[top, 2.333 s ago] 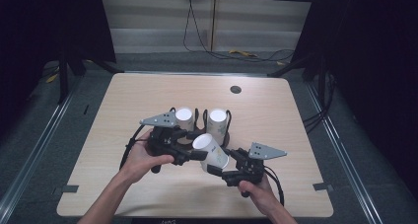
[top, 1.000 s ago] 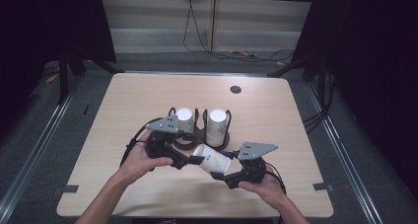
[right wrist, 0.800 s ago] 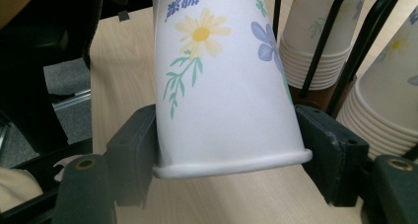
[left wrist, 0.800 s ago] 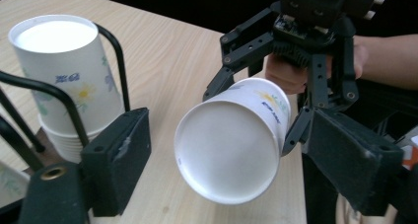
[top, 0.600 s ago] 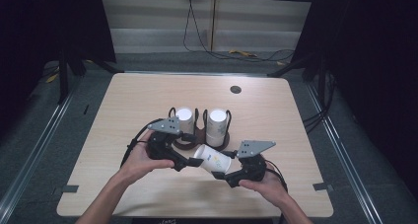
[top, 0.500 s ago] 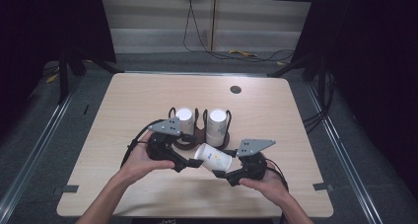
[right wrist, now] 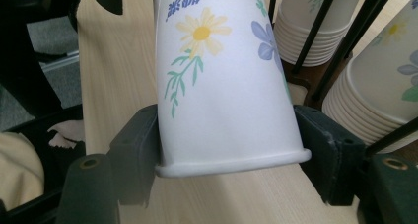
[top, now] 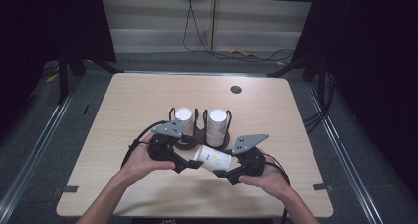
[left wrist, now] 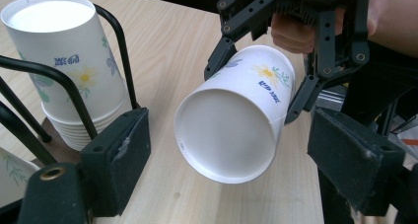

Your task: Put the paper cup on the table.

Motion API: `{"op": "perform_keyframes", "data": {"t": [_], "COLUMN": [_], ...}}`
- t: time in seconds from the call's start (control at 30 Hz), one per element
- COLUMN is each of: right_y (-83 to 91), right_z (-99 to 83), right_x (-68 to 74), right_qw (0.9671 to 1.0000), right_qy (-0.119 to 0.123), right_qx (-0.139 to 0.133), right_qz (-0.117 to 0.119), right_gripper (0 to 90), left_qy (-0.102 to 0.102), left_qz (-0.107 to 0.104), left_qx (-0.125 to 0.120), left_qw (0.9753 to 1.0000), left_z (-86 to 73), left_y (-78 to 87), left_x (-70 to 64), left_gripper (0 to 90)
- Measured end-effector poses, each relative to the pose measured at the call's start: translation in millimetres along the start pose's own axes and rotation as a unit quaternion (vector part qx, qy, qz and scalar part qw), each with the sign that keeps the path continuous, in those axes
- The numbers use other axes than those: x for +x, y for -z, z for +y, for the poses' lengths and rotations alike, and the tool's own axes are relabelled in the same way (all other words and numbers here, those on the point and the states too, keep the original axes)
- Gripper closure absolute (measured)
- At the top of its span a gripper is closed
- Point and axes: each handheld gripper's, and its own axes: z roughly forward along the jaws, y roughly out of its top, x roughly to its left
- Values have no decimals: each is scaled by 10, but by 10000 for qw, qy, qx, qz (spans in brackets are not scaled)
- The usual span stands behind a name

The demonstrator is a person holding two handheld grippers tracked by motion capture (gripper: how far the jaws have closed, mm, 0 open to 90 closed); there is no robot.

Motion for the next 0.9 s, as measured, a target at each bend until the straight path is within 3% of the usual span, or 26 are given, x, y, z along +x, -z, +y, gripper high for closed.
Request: {"op": "perform_keyframes", "data": {"t": [0.07,0.2,0.43,0.6,0.9], "right_y": [21,34,14,-32,-68], "right_z": [37,78,223,277,331], "right_x": [-1,-23,-15,-9,-24], "right_qw": [9998,9995,9973,9943,9919], "right_qy": [71,117,425,549,664], "right_qx": [186,298,597,913,1070], "right_qz": [21,22,94,96,136], "right_gripper": [308,309,308,308,313], "left_qy": [-53,-81,-287,-322,-298], "left_qz": [-3,1,51,71,51], "left_qx": [59,112,364,422,464], "left_qw": [10000,9999,9989,9986,9985], "left_z": [-4,-5,-23,-24,-35], "left_y": [-3,-12,-38,-27,-35], "left_x": [-6,-5,-16,-25,-7], "left_gripper": [164,161,175,249,283]}}
